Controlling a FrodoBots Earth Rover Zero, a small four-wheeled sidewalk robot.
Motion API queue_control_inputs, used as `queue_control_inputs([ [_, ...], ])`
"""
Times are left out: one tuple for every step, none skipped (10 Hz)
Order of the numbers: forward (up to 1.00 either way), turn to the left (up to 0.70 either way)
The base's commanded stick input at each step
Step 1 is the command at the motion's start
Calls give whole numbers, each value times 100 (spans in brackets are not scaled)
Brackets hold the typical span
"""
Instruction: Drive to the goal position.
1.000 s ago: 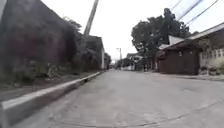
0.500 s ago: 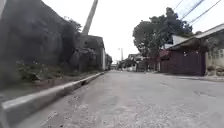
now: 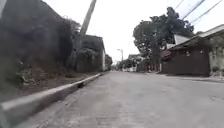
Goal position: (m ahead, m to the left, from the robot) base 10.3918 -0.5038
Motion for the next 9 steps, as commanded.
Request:
queue_control_inputs([
  [85,0],
  [85,0],
  [85,0],
  [85,0],
  [85,0],
  [85,-19],
  [85,-31],
  [85,-16],
  [85,-2],
])
